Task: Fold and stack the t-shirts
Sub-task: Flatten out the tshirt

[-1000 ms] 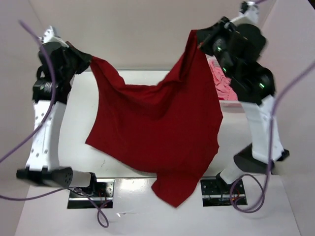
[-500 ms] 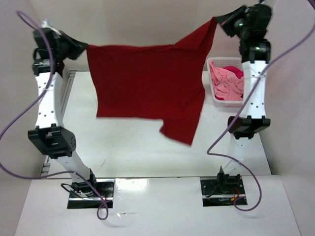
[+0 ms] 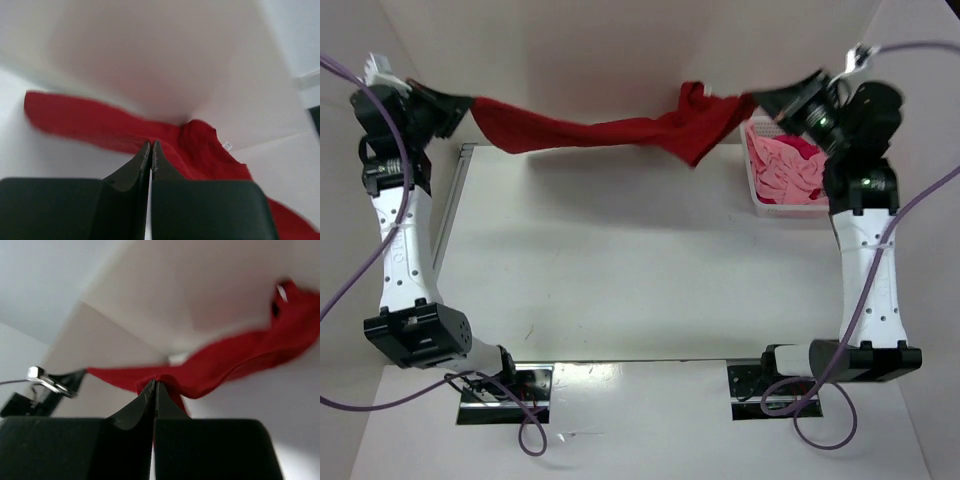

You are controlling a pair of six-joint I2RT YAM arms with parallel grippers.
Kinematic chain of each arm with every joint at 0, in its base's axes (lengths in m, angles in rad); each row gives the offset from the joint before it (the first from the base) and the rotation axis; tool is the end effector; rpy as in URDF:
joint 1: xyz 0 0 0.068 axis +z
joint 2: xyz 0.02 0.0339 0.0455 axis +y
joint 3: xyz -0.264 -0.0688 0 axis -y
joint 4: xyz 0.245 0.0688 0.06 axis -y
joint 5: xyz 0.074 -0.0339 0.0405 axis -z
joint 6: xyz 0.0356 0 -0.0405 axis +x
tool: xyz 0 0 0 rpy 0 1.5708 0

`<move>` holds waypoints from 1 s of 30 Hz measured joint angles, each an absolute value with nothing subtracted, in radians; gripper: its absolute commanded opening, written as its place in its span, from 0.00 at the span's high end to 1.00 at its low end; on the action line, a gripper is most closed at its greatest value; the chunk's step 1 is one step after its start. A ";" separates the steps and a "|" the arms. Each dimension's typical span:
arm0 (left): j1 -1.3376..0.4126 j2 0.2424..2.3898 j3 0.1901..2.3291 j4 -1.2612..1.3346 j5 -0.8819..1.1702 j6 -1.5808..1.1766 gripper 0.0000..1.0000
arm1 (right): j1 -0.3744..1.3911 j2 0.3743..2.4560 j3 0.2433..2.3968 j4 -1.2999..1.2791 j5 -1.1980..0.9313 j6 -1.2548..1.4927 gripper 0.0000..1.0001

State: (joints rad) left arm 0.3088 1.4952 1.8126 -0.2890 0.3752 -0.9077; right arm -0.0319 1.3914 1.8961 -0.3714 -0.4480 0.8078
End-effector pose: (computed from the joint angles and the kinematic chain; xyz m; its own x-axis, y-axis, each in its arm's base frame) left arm 0.3100 0.0852 0.5133 -0.0355 -0.7810 -0.6235 0.0621 0.6210 -0.7814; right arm 0.2638 0.0070 0.5584 -0.1976 0.6581 -0.7266 -0.3727 0.6351 0.6766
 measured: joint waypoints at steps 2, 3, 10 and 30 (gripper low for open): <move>0.309 1.438 1.634 -0.274 0.358 -0.883 1.00 | -0.025 1.301 1.646 -0.388 -0.438 0.769 1.00; 0.309 1.423 1.568 -0.285 0.347 -0.868 1.00 | -0.024 1.272 1.528 -0.389 -0.424 0.749 1.00; 0.309 1.271 1.074 -0.340 0.236 -0.810 1.00 | -0.024 1.149 0.939 -0.556 -0.317 0.678 1.00; 0.317 1.102 0.796 -0.533 0.167 -0.763 1.00 | 0.025 0.966 0.831 -0.808 -0.315 0.653 1.00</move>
